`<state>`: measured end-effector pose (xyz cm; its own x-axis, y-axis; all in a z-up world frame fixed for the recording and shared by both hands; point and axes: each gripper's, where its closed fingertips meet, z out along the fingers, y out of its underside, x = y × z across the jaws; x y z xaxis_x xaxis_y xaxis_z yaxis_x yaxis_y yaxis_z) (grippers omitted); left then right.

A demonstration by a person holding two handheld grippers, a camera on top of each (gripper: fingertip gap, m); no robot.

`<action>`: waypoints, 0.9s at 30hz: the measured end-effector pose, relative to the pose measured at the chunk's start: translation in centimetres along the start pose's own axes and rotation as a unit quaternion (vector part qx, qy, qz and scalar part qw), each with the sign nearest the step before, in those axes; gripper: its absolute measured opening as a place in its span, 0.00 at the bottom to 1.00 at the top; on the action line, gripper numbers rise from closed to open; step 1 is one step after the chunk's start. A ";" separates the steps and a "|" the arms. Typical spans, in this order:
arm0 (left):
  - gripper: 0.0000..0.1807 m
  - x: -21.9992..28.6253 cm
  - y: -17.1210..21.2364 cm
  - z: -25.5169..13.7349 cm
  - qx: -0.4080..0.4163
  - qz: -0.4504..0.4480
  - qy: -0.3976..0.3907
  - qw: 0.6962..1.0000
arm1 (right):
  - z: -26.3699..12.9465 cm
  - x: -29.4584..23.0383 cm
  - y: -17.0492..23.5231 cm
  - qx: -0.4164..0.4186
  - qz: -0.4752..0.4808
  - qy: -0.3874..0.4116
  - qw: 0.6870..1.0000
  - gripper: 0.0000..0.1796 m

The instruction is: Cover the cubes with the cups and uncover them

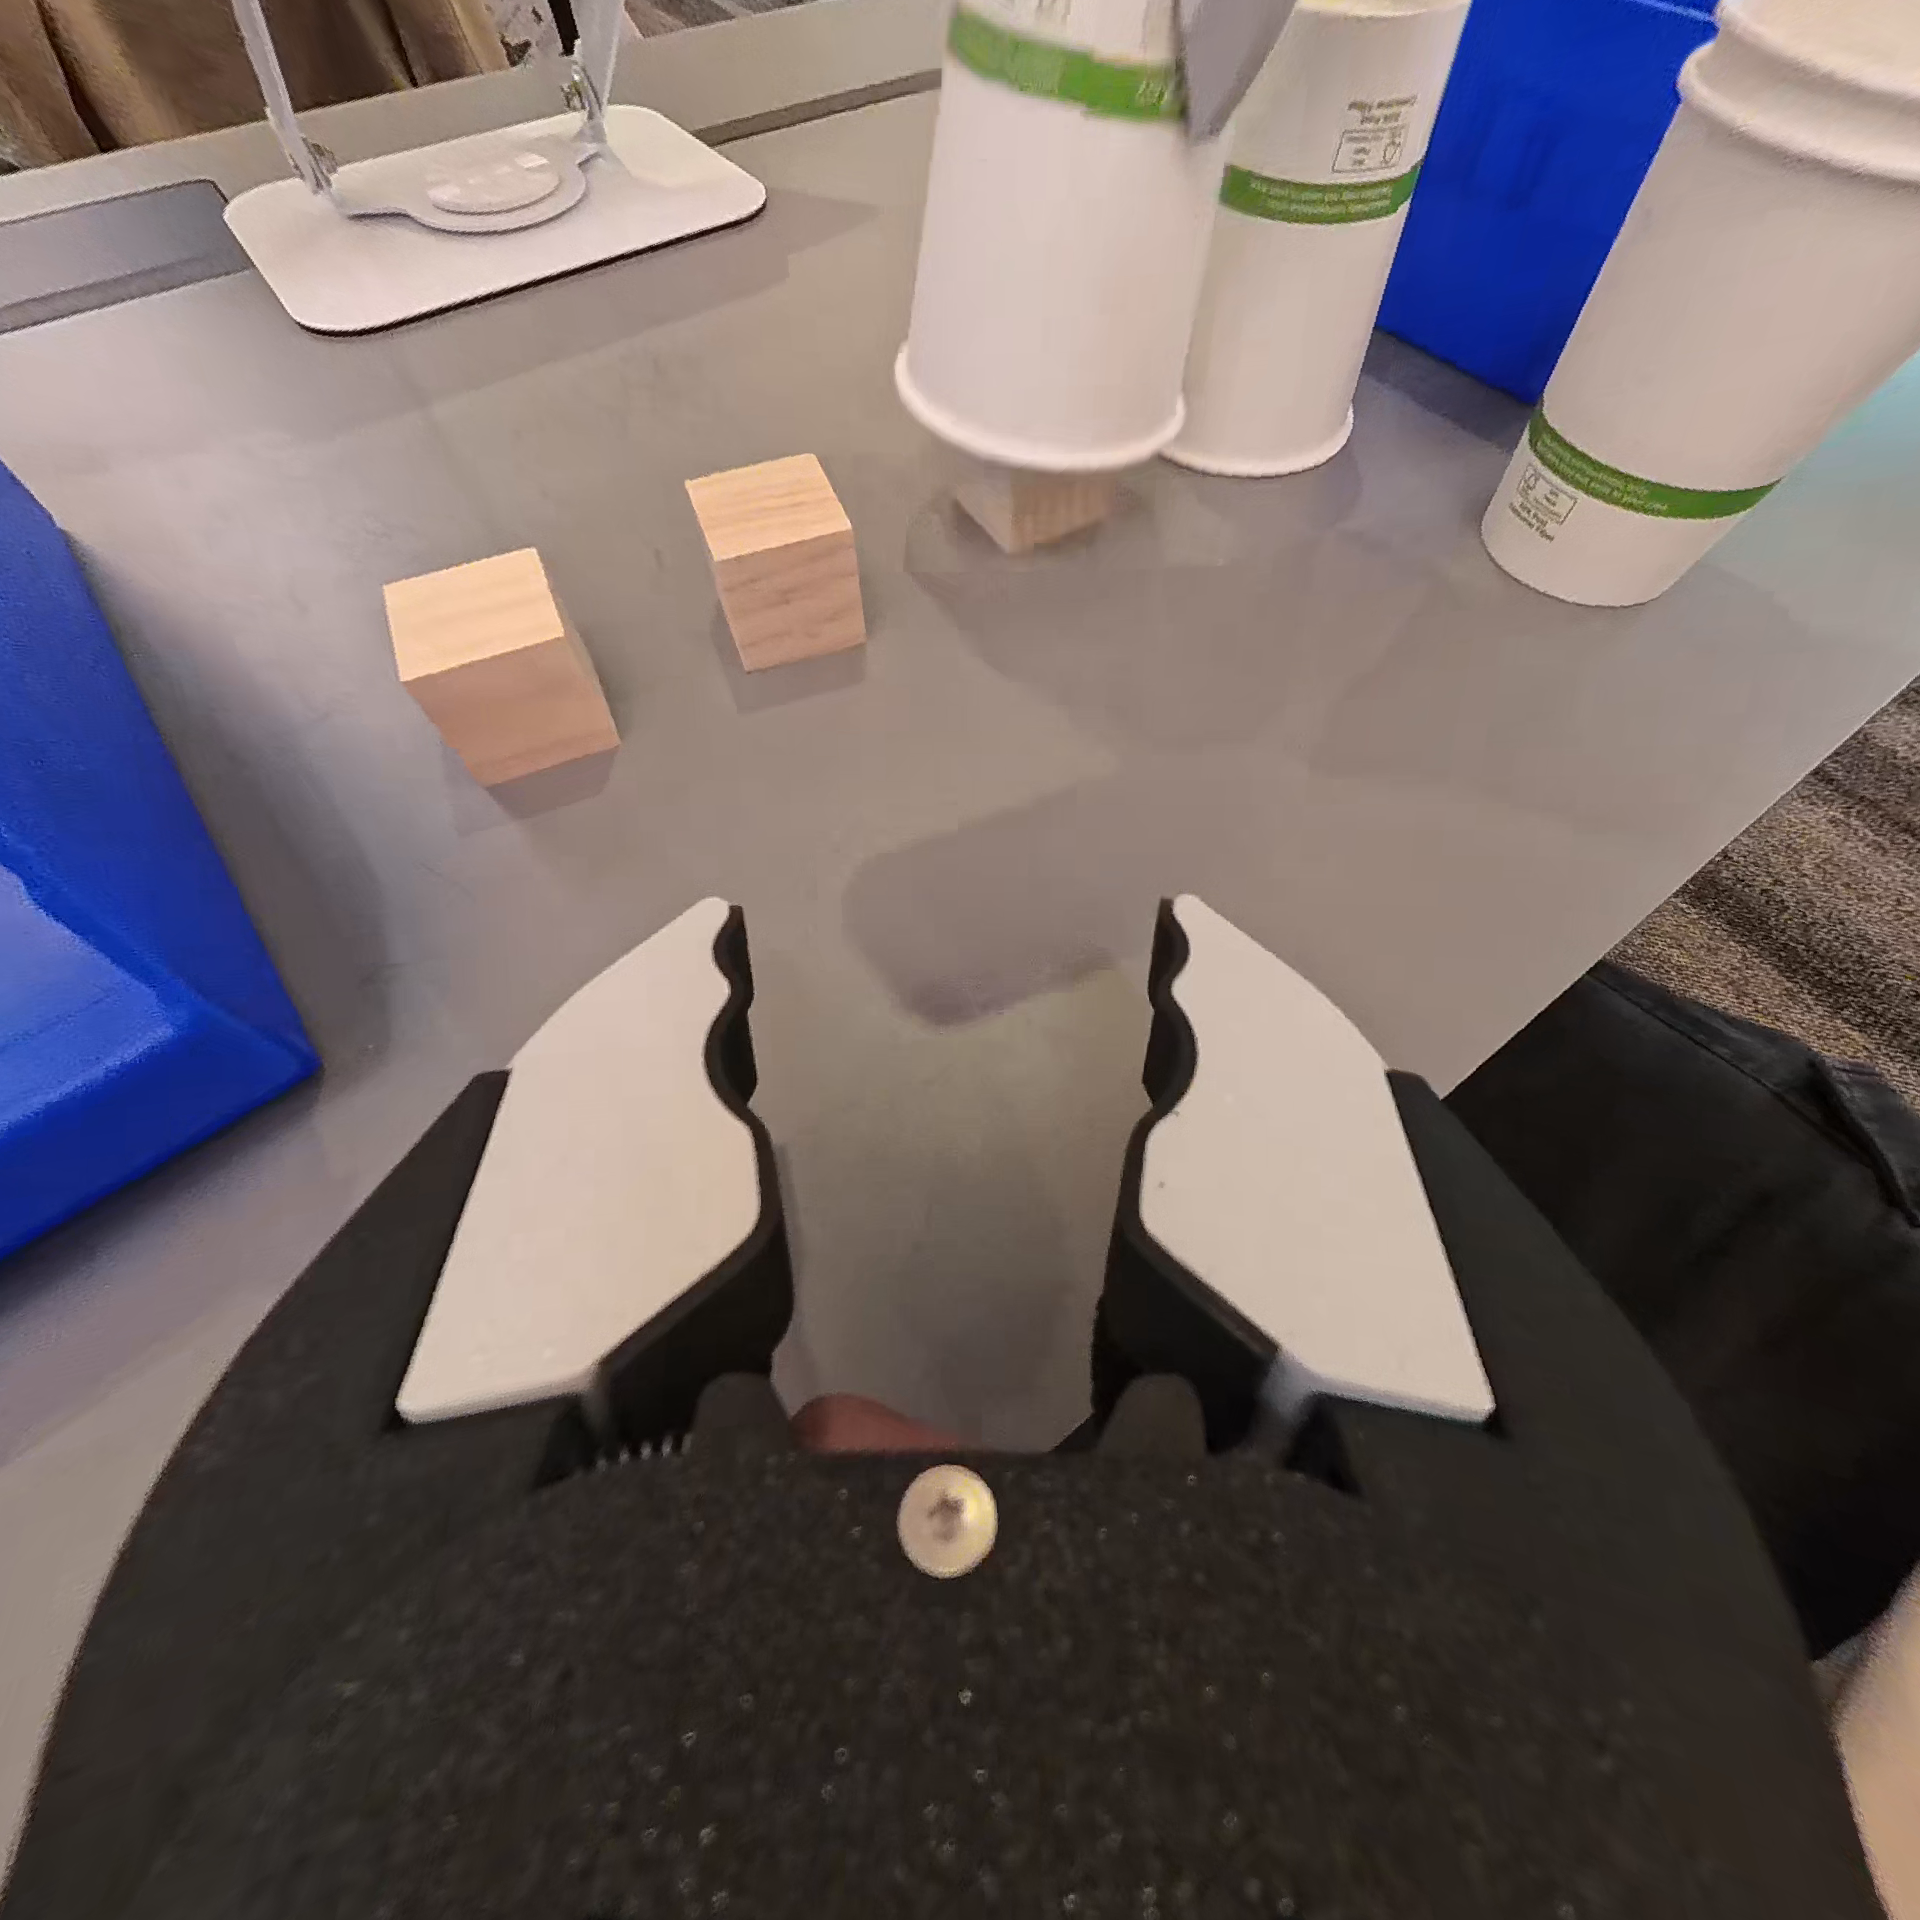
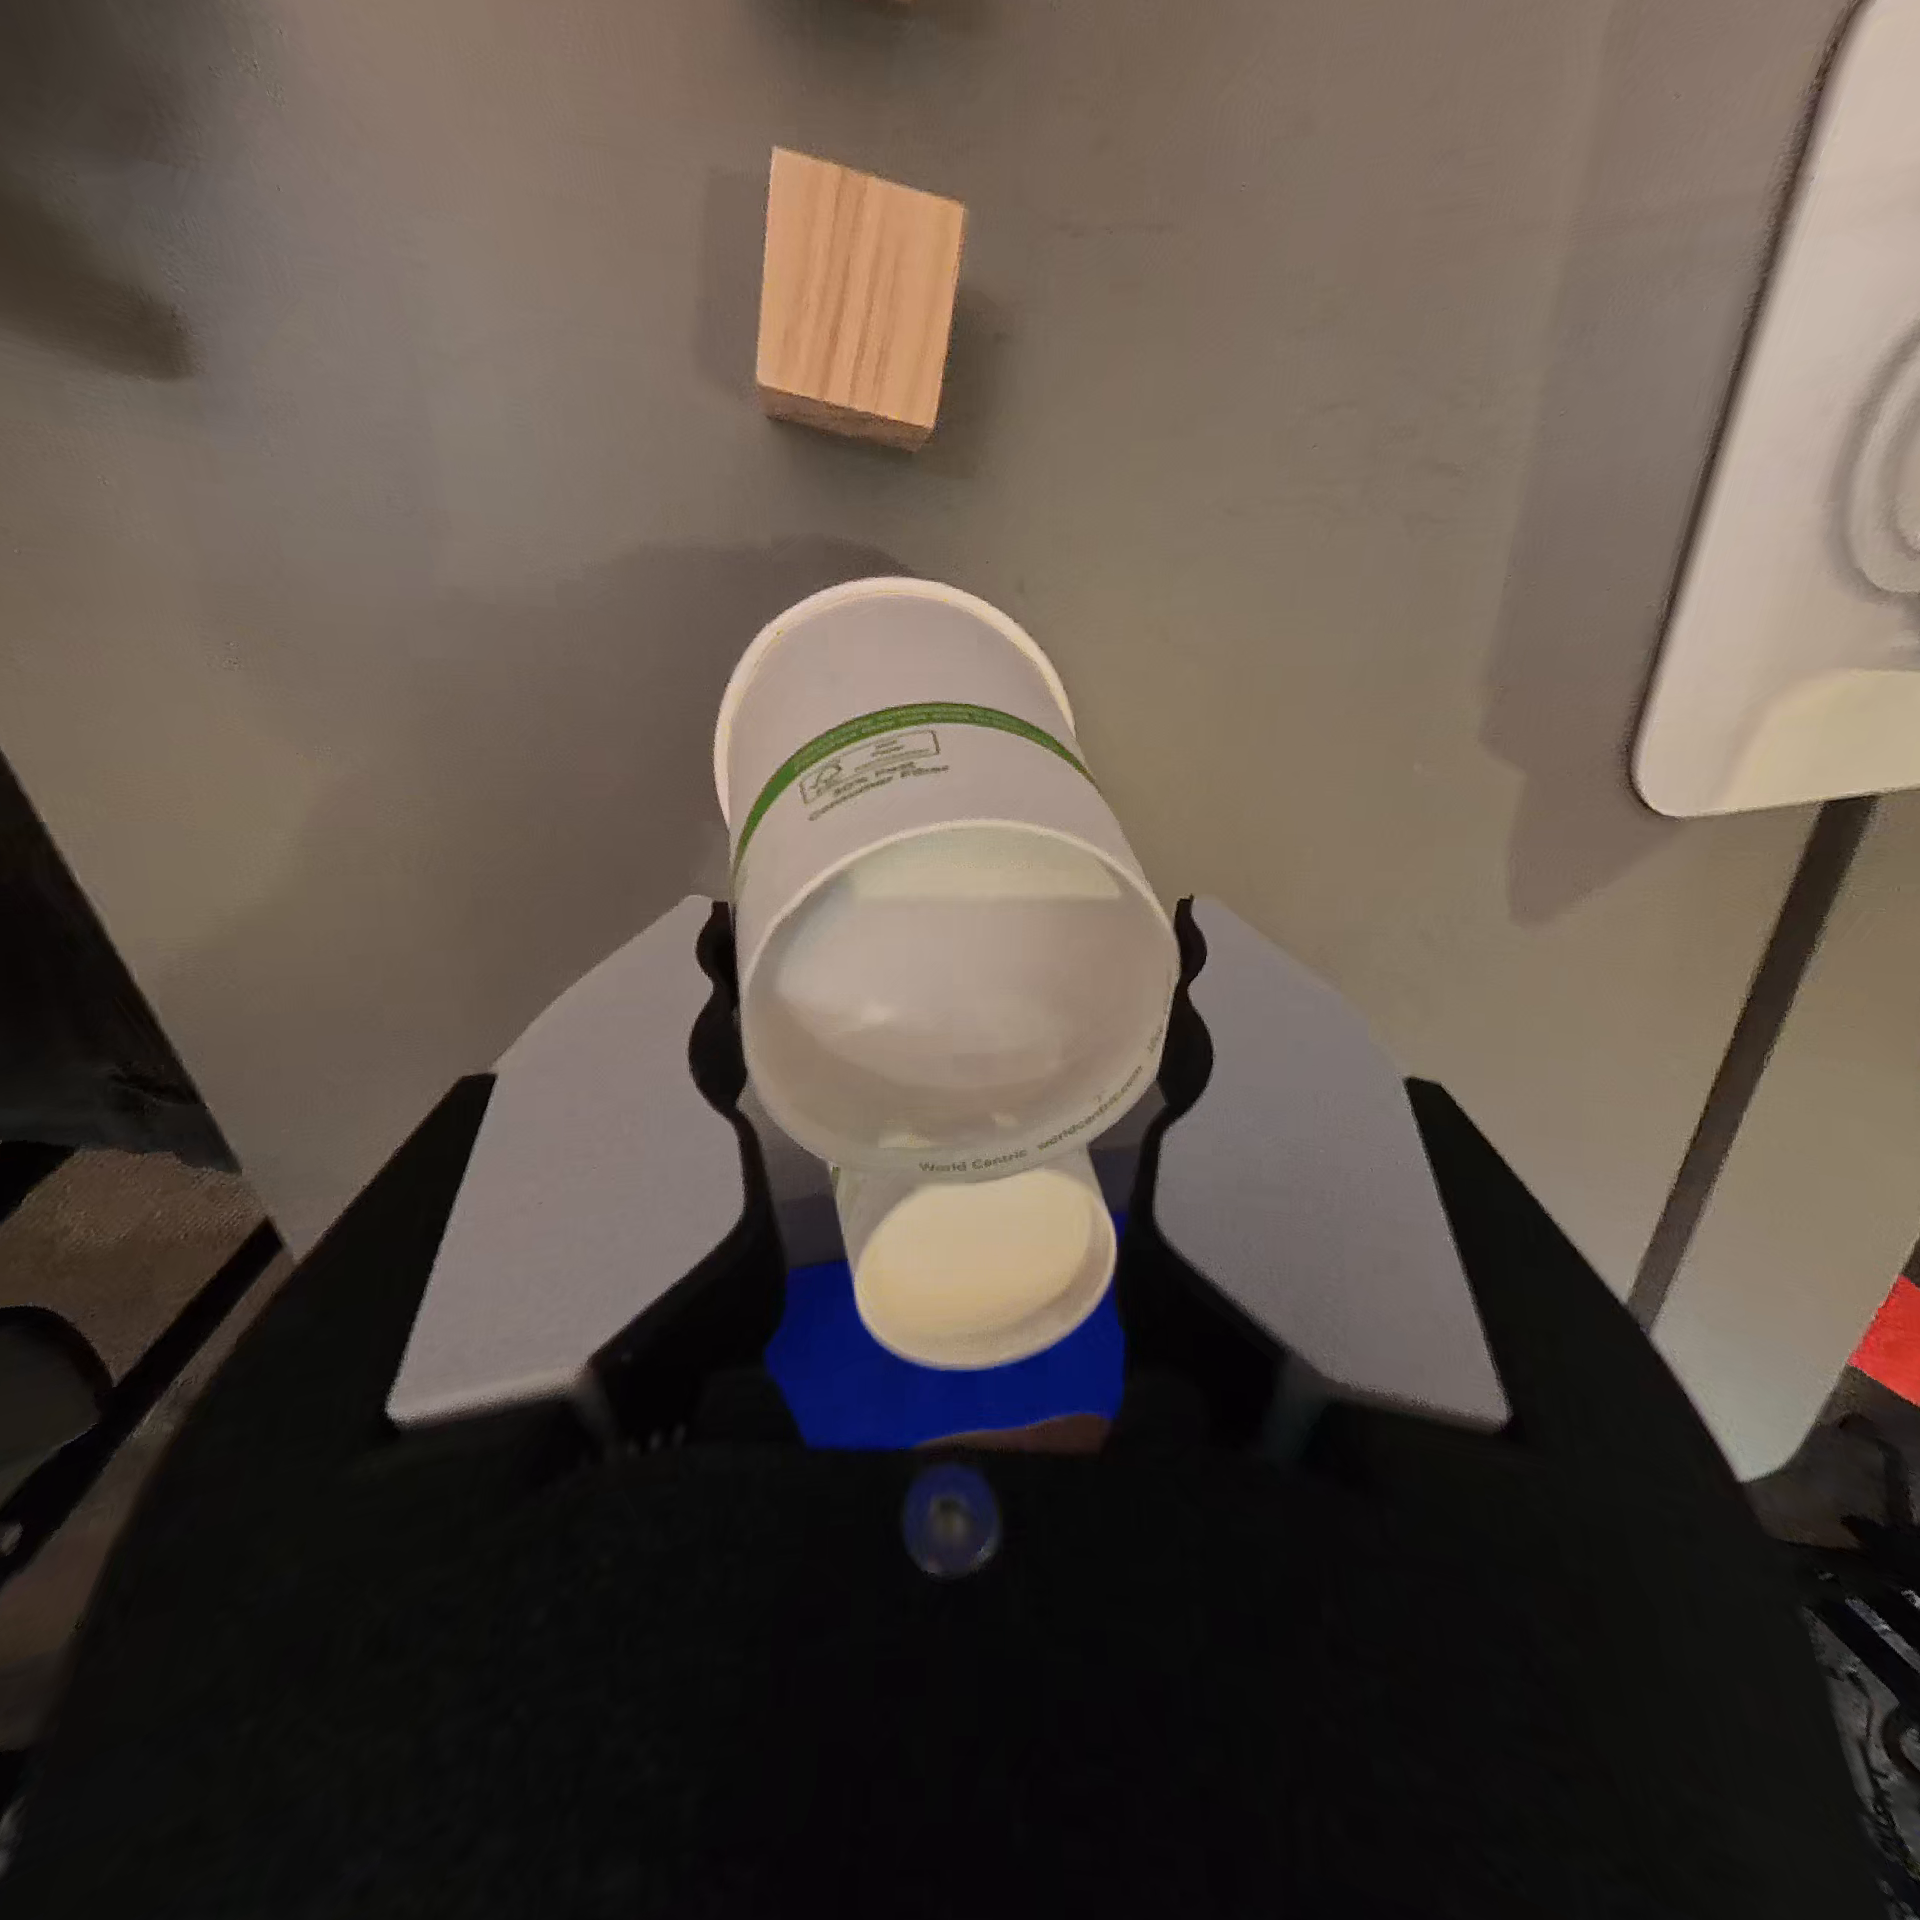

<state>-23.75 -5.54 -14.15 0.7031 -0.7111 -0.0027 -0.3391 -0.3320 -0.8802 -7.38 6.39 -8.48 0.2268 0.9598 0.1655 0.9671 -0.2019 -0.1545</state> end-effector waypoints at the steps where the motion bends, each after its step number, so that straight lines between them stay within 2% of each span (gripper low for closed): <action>1: 0.41 0.0 0.0 0.0 0.000 -0.001 0.001 1.000 | -1.3 0.2 0.3 0.010 0.004 0.012 1.000 0.44; 3: 0.41 0.1 0.0 0.0 0.000 -0.001 0.002 1.000 | -4.2 0.4 0.7 0.041 0.017 0.035 0.998 0.44; 6: 0.41 0.2 0.1 0.1 -0.002 0.003 0.002 1.000 | -9.4 0.4 0.5 0.135 0.049 0.074 0.987 0.44; 9: 0.41 0.6 -0.2 0.1 0.002 0.007 0.007 1.000 | -14.1 -1.0 -0.2 0.266 0.095 0.088 0.955 0.44; 11: 0.41 0.9 -0.4 -0.1 0.007 0.012 0.011 1.000 | -15.9 -2.7 -0.3 0.336 0.122 0.084 0.930 0.44; 15: 0.41 1.5 -0.8 -0.3 0.015 0.018 0.023 0.999 | -16.8 -5.6 0.0 0.437 0.213 0.073 0.871 0.44; 18: 0.40 2.5 -1.8 -0.7 0.039 0.020 0.053 0.998 | -15.7 -7.7 0.1 0.507 0.307 0.030 0.805 0.44; 22: 0.39 4.4 -5.2 -2.4 0.106 0.042 0.123 0.986 | -15.0 -10.8 -1.1 0.585 0.360 -0.025 0.727 0.44; 24: 0.39 5.3 -7.3 -3.6 0.141 0.061 0.159 0.975 | -14.9 -12.2 -1.9 0.607 0.366 -0.051 0.703 0.44; 27: 0.37 5.7 -10.3 -5.5 0.182 0.080 0.184 0.963 | -13.8 -13.9 -3.3 0.610 0.370 -0.086 0.695 0.44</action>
<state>-19.72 -9.56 -2.54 0.3682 -0.9288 -0.0429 -0.1356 -0.0081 -0.9907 -12.08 -8.95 3.20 0.4915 0.7120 -0.5016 -0.2485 -0.4373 -0.8643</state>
